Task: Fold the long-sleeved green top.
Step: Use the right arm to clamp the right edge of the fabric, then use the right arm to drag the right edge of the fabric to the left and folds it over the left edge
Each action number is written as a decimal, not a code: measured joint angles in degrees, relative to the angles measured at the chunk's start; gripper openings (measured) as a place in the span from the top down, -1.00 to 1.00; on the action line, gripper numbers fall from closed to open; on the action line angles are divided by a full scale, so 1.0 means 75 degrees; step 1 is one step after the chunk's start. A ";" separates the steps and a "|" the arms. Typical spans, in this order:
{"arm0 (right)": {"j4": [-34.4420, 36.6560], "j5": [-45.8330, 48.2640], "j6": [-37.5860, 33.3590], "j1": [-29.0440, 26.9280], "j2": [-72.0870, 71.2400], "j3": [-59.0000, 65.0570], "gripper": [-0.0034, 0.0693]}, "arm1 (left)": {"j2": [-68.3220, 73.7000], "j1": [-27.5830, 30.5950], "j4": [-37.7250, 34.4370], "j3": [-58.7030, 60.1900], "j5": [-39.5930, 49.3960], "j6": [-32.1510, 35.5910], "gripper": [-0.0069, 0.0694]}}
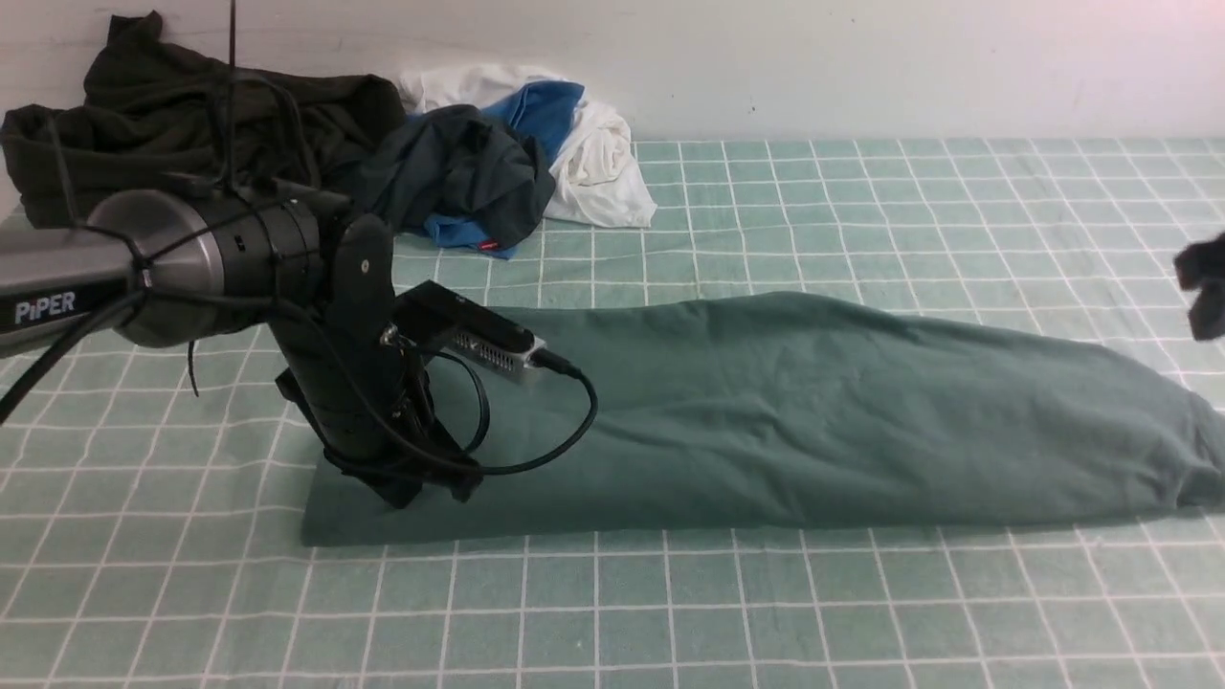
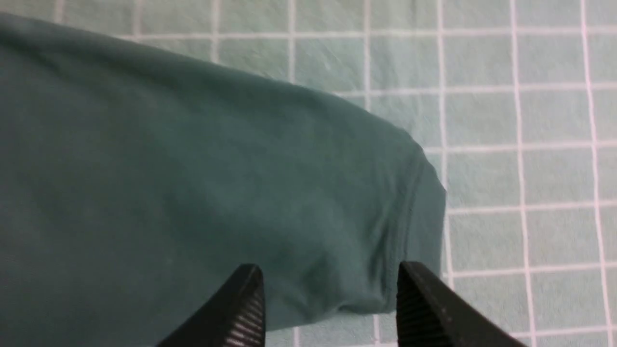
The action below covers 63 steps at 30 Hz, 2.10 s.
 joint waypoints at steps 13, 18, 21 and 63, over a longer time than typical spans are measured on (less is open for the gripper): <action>0.0351 -0.1374 0.0263 -0.0818 0.2055 0.0606 -0.46 | 0.0252 0.0000 0.0000 0.0009 -0.0146 0.0000 0.83; 0.0469 -0.1421 0.0103 -0.0641 0.2269 0.0606 -0.38 | 0.0261 0.0000 0.0000 0.0009 -0.0146 0.0000 0.83; 0.0469 -0.1431 0.0070 -0.0576 0.2261 0.0606 -0.14 | 0.0261 0.0000 0.0000 0.0009 -0.0146 0.0000 0.83; 0.0859 0.0060 -0.0454 0.7267 0.3900 -0.5367 0.88 | -0.6925 0.0000 0.1119 0.0246 0.2790 -0.0607 0.83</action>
